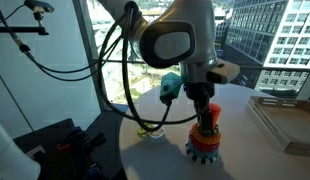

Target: Put the black and white ring on the table

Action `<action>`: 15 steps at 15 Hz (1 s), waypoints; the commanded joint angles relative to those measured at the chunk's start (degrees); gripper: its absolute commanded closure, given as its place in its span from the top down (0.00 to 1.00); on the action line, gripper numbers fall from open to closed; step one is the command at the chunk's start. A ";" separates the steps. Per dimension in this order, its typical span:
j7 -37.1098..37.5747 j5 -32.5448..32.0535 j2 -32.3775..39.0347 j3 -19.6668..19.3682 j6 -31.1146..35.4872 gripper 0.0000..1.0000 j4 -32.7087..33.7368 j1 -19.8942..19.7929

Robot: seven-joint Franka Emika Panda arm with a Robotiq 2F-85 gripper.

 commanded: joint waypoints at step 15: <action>-1.32 0.70 -10.27 -0.28 -1.62 0.39 -3.46 0.40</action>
